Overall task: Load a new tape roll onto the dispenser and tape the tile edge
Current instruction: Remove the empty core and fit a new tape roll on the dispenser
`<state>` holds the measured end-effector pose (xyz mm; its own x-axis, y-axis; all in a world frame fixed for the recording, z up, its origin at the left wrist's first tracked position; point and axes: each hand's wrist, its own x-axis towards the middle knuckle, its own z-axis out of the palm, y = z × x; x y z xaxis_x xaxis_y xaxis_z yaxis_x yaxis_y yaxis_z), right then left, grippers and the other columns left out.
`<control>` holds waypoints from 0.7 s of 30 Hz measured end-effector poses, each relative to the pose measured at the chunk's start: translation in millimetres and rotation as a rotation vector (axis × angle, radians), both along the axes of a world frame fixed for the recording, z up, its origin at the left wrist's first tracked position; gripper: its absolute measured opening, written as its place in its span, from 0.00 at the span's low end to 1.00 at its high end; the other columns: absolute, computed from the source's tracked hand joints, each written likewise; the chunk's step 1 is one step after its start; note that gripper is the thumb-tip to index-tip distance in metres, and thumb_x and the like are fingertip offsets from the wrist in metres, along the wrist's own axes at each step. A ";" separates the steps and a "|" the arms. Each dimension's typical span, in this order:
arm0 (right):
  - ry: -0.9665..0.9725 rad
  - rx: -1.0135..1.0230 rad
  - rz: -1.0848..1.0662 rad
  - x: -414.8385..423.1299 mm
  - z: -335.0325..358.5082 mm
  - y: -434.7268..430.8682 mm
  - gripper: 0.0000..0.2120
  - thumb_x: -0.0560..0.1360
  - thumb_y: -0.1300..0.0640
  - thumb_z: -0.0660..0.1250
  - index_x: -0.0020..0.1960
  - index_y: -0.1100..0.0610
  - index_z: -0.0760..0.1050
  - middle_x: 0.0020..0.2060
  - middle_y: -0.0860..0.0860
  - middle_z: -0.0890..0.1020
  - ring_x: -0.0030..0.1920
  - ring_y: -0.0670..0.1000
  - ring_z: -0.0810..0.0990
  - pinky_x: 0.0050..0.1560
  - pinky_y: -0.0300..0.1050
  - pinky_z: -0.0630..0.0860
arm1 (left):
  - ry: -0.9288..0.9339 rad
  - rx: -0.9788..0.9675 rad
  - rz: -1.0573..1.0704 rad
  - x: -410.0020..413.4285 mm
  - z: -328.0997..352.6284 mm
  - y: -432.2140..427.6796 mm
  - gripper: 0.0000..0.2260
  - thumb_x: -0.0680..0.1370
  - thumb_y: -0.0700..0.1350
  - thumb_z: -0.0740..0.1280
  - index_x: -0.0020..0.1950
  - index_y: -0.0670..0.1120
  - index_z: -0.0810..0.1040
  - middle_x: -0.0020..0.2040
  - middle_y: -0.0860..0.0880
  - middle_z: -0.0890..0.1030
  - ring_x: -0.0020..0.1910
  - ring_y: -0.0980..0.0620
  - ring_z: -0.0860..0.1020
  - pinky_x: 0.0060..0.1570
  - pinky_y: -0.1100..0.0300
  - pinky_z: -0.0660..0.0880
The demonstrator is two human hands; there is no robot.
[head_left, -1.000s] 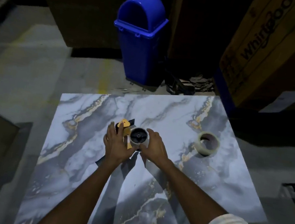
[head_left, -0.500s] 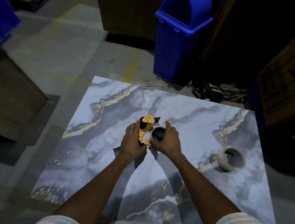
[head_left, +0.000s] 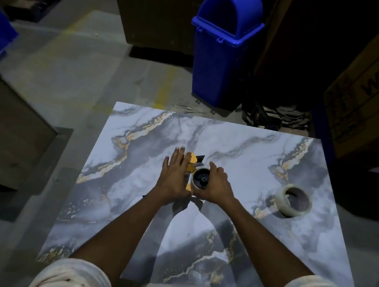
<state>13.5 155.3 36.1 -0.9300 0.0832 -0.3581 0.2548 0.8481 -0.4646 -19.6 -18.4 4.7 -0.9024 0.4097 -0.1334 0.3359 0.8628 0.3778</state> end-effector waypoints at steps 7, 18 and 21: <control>0.031 0.047 0.040 -5.1 -3.5 -6.3 0.38 0.64 0.38 0.73 0.65 0.57 0.68 0.59 0.56 0.74 0.60 0.58 0.74 0.52 0.52 0.76 | -0.015 -0.065 0.023 2.2 4.6 17.3 0.49 0.71 0.55 0.69 0.84 0.46 0.45 0.84 0.45 0.44 0.83 0.45 0.41 0.78 0.38 0.51; 0.054 0.139 0.202 -24.7 4.8 6.0 0.37 0.55 0.38 0.79 0.57 0.55 0.76 0.49 0.53 0.79 0.48 0.54 0.80 0.42 0.43 0.74 | 0.021 -0.267 0.059 -2.0 -4.1 26.5 0.55 0.65 0.60 0.76 0.82 0.45 0.50 0.82 0.44 0.53 0.78 0.39 0.58 0.59 0.44 0.72; 0.096 0.147 0.223 -23.3 21.1 9.3 0.34 0.52 0.38 0.78 0.52 0.52 0.76 0.45 0.50 0.79 0.44 0.52 0.80 0.39 0.41 0.73 | 0.016 -0.284 0.064 -1.8 -3.6 28.7 0.55 0.64 0.58 0.77 0.82 0.45 0.51 0.82 0.44 0.53 0.78 0.39 0.57 0.60 0.43 0.72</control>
<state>-9.7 164.6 57.3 -0.9602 -0.0823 -0.2670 0.0154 0.9385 -0.3450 -21.4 10.2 1.1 -0.9281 0.3002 -0.2202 0.2813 0.9529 0.1134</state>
